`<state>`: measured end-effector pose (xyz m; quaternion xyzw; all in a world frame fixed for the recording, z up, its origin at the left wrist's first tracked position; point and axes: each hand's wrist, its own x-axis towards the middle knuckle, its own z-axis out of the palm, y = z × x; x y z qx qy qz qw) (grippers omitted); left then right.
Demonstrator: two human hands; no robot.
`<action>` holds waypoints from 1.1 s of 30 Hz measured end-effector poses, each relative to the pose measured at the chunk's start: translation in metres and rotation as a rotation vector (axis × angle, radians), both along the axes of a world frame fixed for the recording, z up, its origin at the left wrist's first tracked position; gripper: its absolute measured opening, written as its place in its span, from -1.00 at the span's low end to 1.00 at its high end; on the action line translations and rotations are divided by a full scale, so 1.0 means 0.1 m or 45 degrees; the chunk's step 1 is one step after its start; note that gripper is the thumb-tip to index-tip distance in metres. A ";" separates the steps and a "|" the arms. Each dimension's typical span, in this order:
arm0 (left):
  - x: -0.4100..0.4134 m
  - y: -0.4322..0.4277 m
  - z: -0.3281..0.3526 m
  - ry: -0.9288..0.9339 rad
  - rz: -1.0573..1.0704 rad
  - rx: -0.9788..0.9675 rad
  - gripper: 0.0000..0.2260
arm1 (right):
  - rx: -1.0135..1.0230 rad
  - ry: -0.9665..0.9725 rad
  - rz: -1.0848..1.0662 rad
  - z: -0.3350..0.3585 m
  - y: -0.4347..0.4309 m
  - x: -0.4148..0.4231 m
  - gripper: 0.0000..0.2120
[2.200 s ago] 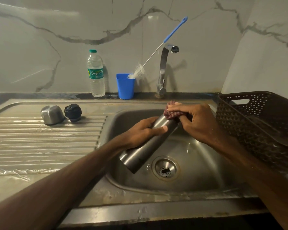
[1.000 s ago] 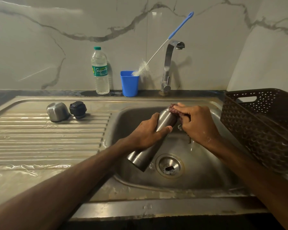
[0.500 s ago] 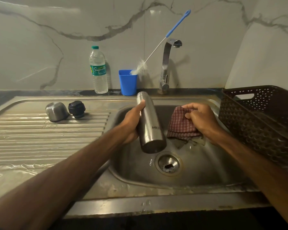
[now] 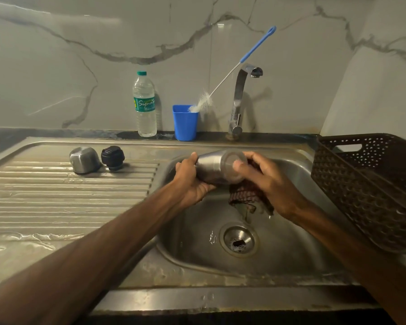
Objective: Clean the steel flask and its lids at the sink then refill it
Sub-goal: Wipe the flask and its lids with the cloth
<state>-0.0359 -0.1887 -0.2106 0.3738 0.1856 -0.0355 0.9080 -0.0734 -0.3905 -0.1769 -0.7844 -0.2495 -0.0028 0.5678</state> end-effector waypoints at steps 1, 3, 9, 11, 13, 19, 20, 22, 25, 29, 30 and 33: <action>-0.03 -0.02 0.01 -0.001 -0.017 -0.036 -0.54 | -0.161 -0.145 -0.046 -0.04 0.02 -0.01 -0.36; -0.10 -0.08 0.04 0.010 -0.078 -0.044 -0.53 | -0.380 -0.401 -0.189 -0.11 0.06 -0.03 -0.16; -0.25 -0.18 0.16 -0.009 -0.355 -0.006 -0.48 | -0.296 -0.604 -0.389 -0.08 0.05 0.02 -0.23; -0.28 -0.18 0.16 -0.017 -0.462 0.236 -0.47 | -0.298 -0.595 -0.424 -0.07 0.00 0.05 -0.21; -0.35 -0.18 0.15 -0.045 -0.622 0.677 -0.48 | -0.302 -0.544 -0.461 -0.06 -0.07 0.11 -0.18; -0.21 -0.06 0.04 -0.589 -0.637 1.733 -0.32 | -0.233 -0.353 -0.352 -0.04 -0.25 0.21 -0.48; -0.23 -0.07 0.03 -0.699 -0.636 1.798 -0.25 | -0.208 -0.342 -0.323 -0.04 -0.24 0.21 -0.51; -0.27 -0.10 -0.01 -0.877 -0.540 1.919 -0.20 | -0.157 -0.355 -0.259 -0.03 -0.20 0.19 -0.53; -0.31 -0.14 -0.01 -1.052 -0.342 1.890 -0.18 | -0.083 -0.367 -0.166 -0.01 -0.13 0.13 -0.54; -0.34 -0.13 0.03 -1.074 -0.237 1.900 -0.19 | -0.001 -0.234 -0.030 0.04 -0.17 0.14 -0.45; -0.34 -0.12 0.03 -1.038 -0.208 1.921 -0.20 | 0.044 -0.181 -0.005 0.07 -0.20 0.15 -0.43; -0.31 -0.06 -0.01 -0.878 -0.146 1.990 -0.21 | 0.169 -0.093 -0.109 0.12 -0.28 0.22 -0.47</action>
